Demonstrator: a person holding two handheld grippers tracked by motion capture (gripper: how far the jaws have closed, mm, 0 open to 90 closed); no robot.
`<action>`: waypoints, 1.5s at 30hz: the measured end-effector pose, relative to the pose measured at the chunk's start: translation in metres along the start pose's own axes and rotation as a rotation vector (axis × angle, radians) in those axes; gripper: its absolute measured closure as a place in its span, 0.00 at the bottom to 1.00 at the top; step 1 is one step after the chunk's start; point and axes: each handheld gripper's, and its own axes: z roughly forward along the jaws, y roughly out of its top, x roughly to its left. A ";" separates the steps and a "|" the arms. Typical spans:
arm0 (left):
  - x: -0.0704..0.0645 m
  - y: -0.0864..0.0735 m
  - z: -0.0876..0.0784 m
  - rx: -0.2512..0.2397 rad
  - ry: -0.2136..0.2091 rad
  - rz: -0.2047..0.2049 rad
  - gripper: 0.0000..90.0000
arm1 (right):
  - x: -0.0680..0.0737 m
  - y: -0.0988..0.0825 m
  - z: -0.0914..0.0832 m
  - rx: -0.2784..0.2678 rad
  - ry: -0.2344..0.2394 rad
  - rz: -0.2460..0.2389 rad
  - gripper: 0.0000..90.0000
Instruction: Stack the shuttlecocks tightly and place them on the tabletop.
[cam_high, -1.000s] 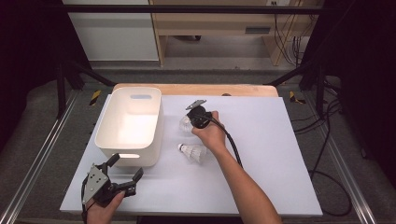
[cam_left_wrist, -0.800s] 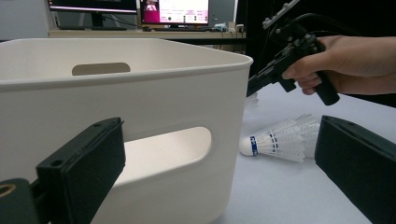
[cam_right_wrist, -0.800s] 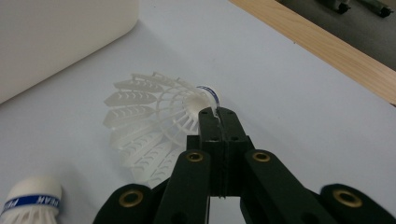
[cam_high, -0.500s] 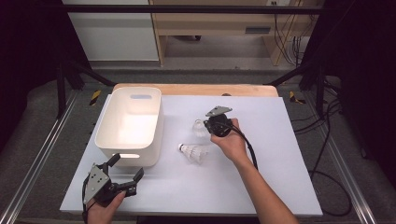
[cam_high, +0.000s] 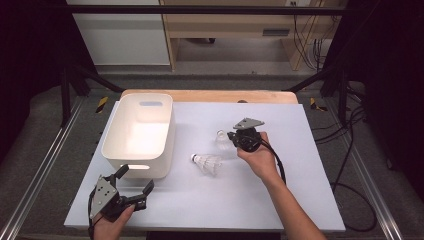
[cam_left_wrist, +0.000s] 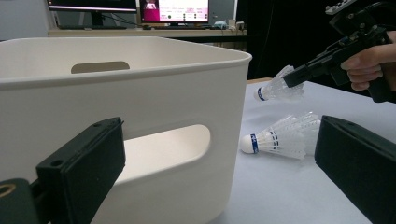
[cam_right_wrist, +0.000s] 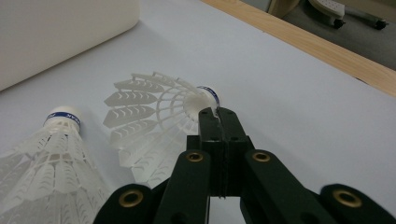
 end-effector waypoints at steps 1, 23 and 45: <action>0.000 0.000 0.000 -0.001 0.000 -0.002 0.02 | 0.000 -0.001 -0.001 0.000 0.000 0.003 1.00; 0.001 0.000 -0.001 -0.006 0.001 -0.008 0.02 | -0.010 -0.022 -0.022 -0.030 0.018 0.017 1.00; 0.002 -0.001 -0.002 -0.005 0.007 -0.005 0.02 | -0.016 -0.060 -0.061 -0.075 0.069 0.005 1.00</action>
